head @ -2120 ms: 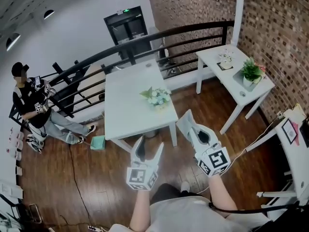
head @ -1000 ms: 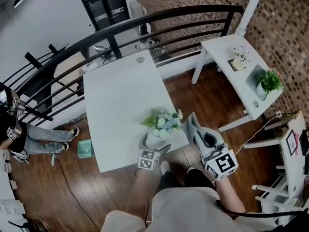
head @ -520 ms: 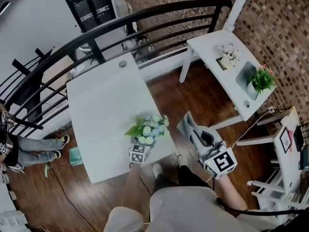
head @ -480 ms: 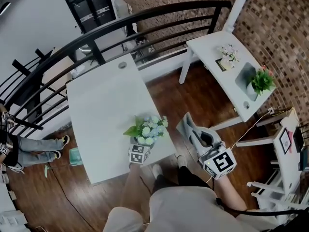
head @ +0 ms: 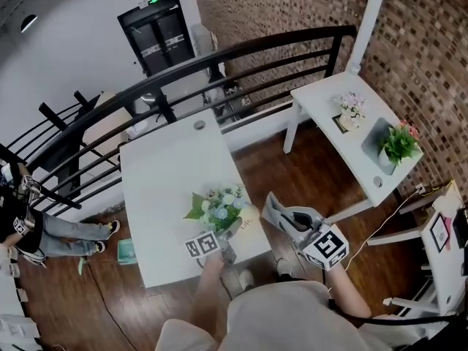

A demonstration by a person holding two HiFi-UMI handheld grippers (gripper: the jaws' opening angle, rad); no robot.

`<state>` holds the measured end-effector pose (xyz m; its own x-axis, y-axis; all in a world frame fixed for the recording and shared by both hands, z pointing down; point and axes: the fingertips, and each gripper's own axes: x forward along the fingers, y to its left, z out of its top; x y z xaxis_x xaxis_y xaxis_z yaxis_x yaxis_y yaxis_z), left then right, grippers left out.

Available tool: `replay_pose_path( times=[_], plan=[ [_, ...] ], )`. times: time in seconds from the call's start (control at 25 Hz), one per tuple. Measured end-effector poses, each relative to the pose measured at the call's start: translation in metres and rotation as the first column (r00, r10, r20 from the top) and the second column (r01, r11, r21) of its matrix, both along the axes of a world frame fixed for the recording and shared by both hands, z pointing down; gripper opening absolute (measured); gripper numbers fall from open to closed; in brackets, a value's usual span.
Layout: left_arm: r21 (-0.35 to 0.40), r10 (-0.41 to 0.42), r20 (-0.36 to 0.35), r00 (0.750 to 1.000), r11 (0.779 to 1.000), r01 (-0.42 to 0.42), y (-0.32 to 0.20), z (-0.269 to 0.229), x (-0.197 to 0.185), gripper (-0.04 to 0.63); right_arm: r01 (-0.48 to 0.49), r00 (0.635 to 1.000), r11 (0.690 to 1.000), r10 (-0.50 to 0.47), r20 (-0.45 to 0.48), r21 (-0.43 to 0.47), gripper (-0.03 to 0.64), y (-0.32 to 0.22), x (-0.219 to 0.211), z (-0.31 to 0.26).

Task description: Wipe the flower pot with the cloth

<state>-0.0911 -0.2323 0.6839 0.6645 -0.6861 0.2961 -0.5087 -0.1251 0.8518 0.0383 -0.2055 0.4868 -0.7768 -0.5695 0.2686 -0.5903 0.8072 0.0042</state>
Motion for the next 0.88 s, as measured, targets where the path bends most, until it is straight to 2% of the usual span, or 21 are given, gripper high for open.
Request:
replay_pose_path(
  times=[0.12,0.24,0.32,0.4,0.56,0.72,0.8,0.88],
  plan=[
    [0.015,-0.037,-0.138,0.99,0.999,0.04,-0.003,-0.044,0.014,0.453,0.159,0.986,0.987,-0.157,-0.057,0.037,0.005,0.007,-0.025,-0.001],
    [0.051,-0.041,-0.228,0.973,0.997,0.054,-0.003,-0.084,0.028,0.453,0.276,0.957,0.958,-0.266,-0.112,0.077,0.005,0.018,-0.047,-0.003],
    [0.081,-0.031,-0.261,0.965,0.995,0.054,-0.004,-0.107,0.035,0.453,0.318,0.941,0.941,-0.299,-0.161,0.115,0.005,0.021,-0.058,-0.001],
    [0.115,-0.009,-0.281,0.96,0.992,0.043,-0.004,-0.126,0.042,0.453,0.309,0.939,0.937,-0.274,-0.206,0.162,0.005,0.017,-0.061,0.001],
    [0.174,0.047,-0.279,0.959,0.985,0.002,0.005,-0.15,0.055,0.451,0.222,0.958,0.948,-0.168,-0.233,0.226,0.005,-0.003,-0.048,-0.017],
    [0.235,0.105,-0.227,0.968,0.971,-0.05,0.014,-0.161,0.063,0.449,0.196,0.966,0.949,-0.143,-0.216,0.248,0.004,-0.015,-0.037,-0.036],
    [0.278,0.134,-0.174,0.976,0.957,-0.082,0.018,-0.166,0.063,0.449,0.182,0.97,0.951,-0.131,-0.206,0.252,0.003,-0.022,-0.033,-0.043],
    [0.314,0.174,-0.159,0.972,0.942,-0.118,0.023,-0.173,0.064,0.449,0.179,0.976,0.953,-0.141,-0.164,0.246,0.005,-0.028,-0.03,-0.049]
  ],
)
